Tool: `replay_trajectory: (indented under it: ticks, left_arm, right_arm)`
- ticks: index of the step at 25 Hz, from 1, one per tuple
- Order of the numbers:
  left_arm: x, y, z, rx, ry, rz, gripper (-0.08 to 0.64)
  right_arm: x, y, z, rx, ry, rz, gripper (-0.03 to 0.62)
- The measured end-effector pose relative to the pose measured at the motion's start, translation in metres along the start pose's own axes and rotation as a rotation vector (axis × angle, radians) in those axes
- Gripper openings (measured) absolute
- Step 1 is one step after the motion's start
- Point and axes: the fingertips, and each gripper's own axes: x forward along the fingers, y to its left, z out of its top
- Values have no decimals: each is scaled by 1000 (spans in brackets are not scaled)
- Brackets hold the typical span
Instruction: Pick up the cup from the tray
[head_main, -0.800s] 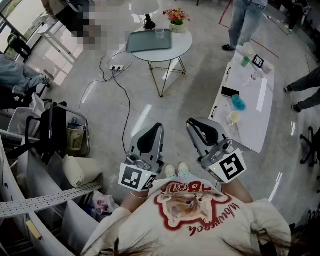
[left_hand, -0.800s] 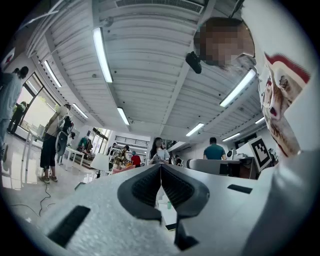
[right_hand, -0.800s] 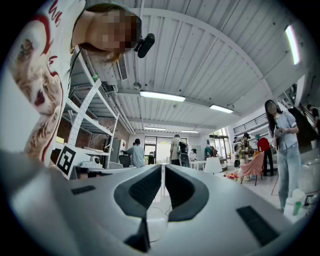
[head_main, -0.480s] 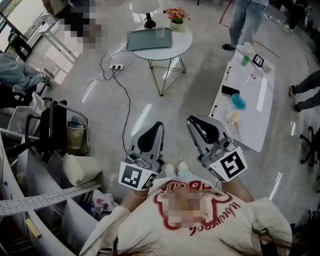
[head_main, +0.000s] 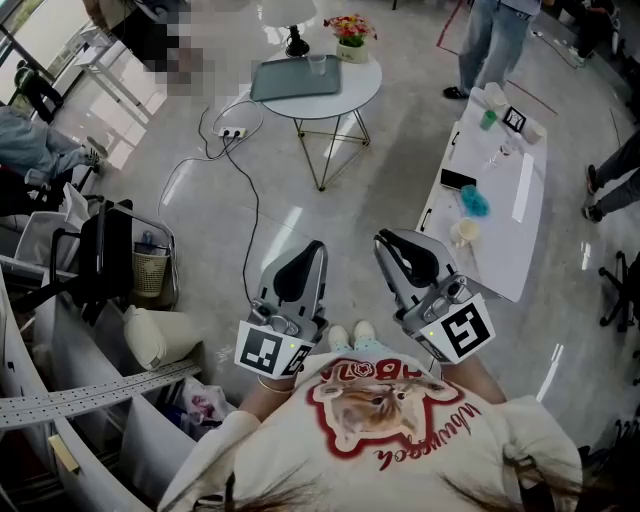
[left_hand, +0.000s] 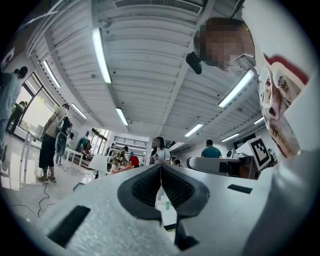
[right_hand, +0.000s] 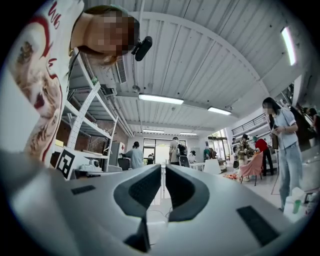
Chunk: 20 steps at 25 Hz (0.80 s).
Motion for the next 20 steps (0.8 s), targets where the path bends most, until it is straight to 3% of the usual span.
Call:
replay_trajectory:
  ticks: [11,20]
  left_arm:
    - [7,-7,-7,0,-2,22,14]
    - [4,-7,-11,15,1,85,14]
  right_arm:
    - [-5,-15,-6,22,31,-19,46]
    - [-12,-33,-15,46,37,-17,46]
